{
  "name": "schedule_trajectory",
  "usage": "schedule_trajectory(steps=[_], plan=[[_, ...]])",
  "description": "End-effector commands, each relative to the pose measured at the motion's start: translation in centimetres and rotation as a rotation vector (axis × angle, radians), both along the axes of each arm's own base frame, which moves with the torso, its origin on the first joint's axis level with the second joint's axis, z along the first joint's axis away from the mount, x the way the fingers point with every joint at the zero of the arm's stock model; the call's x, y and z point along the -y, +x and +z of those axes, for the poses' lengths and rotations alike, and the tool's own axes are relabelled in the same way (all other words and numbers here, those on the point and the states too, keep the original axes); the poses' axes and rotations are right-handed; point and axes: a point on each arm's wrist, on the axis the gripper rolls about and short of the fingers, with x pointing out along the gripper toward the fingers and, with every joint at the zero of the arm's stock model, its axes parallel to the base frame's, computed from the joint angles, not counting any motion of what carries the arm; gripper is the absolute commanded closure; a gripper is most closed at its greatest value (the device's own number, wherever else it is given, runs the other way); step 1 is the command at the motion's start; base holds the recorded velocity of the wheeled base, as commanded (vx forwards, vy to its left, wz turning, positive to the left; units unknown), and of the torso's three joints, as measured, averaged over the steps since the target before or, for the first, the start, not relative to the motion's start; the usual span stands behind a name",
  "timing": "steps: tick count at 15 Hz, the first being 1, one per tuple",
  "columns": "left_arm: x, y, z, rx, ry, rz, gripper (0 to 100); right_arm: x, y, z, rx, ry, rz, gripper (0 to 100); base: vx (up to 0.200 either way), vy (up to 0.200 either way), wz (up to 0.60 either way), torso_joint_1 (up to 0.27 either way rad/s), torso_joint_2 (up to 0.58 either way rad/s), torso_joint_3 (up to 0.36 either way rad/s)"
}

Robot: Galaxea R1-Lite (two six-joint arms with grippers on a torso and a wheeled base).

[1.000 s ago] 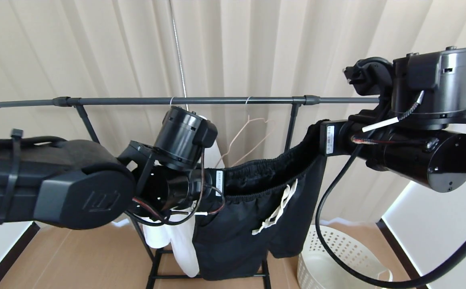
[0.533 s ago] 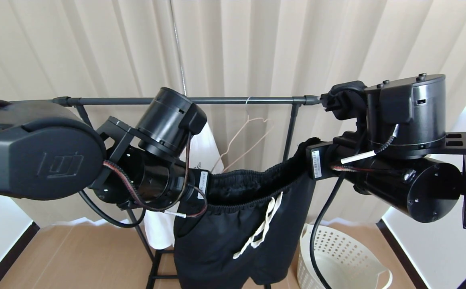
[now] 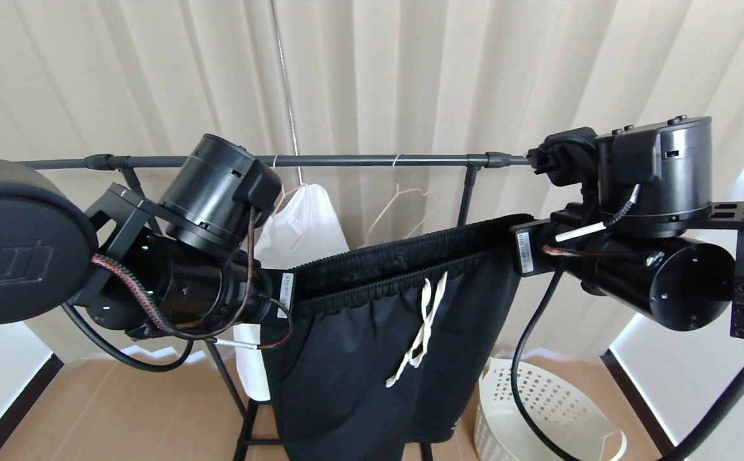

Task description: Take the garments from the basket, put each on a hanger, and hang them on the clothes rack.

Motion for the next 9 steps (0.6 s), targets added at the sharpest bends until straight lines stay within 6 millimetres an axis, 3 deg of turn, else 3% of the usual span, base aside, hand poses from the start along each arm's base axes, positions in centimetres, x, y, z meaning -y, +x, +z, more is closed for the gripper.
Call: schedule_trajectory(steps=[1,5,9], plan=[[-0.8,-0.2,0.1,0.001,0.000,0.019,100,1.8,1.1,0.2,0.006,-0.009,-0.066,100,0.000,0.000,0.00,0.000,0.00,0.000],[-0.2,0.8,0.6,0.022,-0.009,0.010,100,2.5,0.4,0.5,0.009,-0.017,-0.072,100,0.000,0.000,0.00,0.000,0.00,0.000],[1.3,3.8,1.9,0.076,-0.052,0.025,100,2.1,-4.6,1.4,-0.006,-0.101,0.075,100,0.000,0.000,0.00,0.000,0.00,0.000]])
